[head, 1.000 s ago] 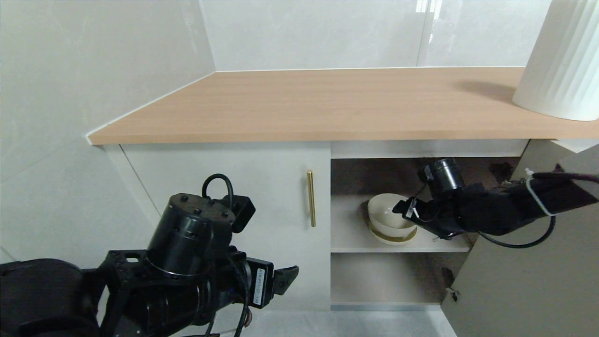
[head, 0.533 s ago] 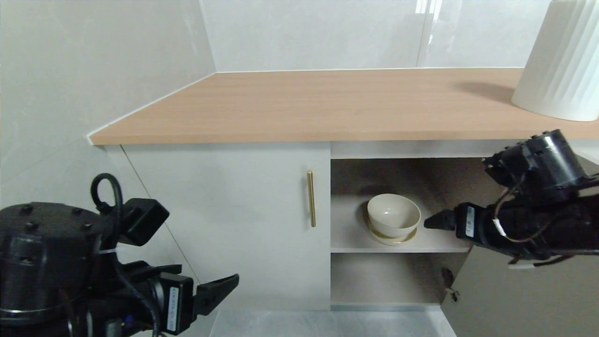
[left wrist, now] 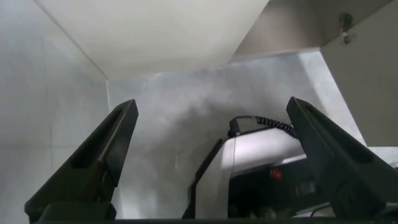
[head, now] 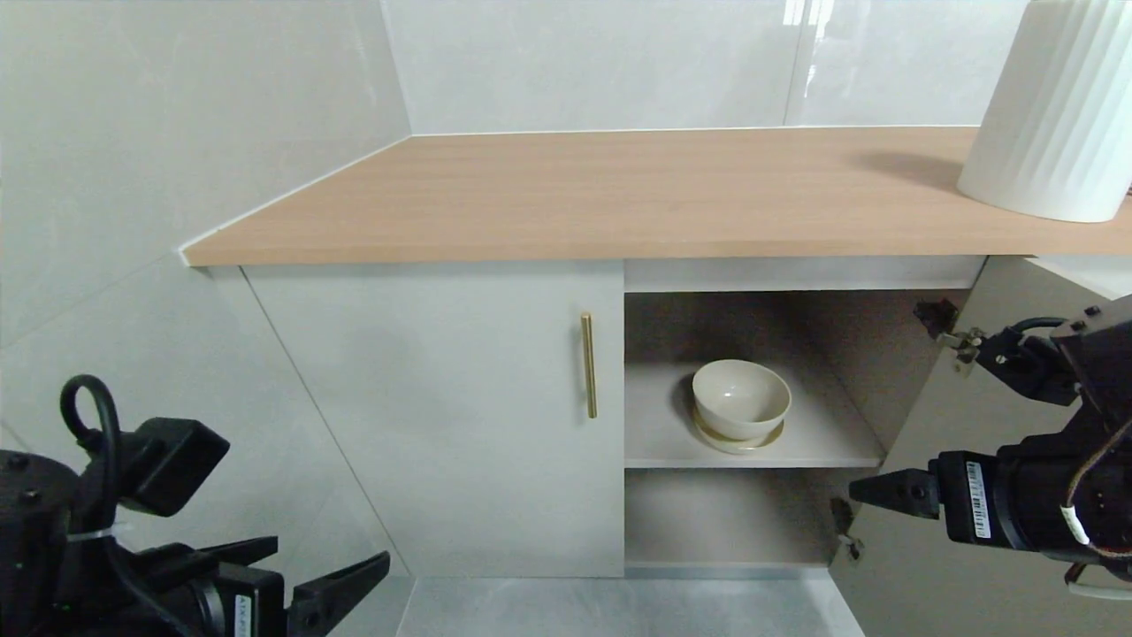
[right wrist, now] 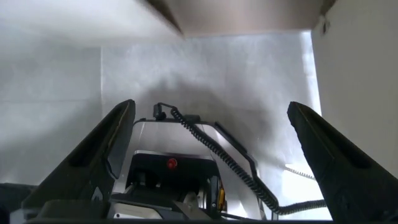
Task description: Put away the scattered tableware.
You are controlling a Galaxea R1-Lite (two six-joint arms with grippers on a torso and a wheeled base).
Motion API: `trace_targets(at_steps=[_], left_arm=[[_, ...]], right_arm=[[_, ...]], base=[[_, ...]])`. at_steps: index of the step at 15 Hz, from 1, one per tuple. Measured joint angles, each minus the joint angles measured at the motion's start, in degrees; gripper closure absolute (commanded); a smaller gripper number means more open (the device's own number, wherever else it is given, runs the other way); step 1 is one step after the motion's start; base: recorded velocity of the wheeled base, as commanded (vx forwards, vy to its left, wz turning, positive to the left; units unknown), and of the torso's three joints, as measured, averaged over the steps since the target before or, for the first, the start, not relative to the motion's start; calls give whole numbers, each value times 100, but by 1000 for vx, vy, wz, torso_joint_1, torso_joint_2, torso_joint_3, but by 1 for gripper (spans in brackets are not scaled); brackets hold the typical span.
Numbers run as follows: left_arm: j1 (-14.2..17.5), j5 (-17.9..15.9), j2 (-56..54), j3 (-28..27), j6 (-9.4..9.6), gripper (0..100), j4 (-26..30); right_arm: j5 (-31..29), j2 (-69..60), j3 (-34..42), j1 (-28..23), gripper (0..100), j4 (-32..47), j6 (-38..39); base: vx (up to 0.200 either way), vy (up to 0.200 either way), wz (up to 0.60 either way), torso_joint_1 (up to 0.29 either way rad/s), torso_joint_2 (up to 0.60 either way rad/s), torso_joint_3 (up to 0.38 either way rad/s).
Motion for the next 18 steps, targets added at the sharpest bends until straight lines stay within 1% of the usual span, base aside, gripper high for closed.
trace_targets(at_steps=[2,4,6,11,14,18], left_arm=[[-1,20,-41,-354,145,0,146],[-1,18,35,-741,206,0,233],[-15,16,187,-931,343,0,241],[-122,16,347,-995,369,0,244],[-133,20,385,-979,367,0,247],[-133,27,386,-951,367,0,250]], right_arm=[[2,-17,17,2,0,9,-5],[0,-26,22,2,0,11,-2],[0,-34,28,5,0,17,-5],[-29,-48,66,11,0,26,-38],[-66,-54,55,10,0,283,-40],[-76,-87,20,13,0,325,-51]], base=[[-200,0,0,0,-2,7],[-200,0,0,5,2,7],[-200,0,0,5,-2,2],[-200,0,0,1,2,0],[-200,0,0,7,1,1],[-200,0,0,2,2,4]])
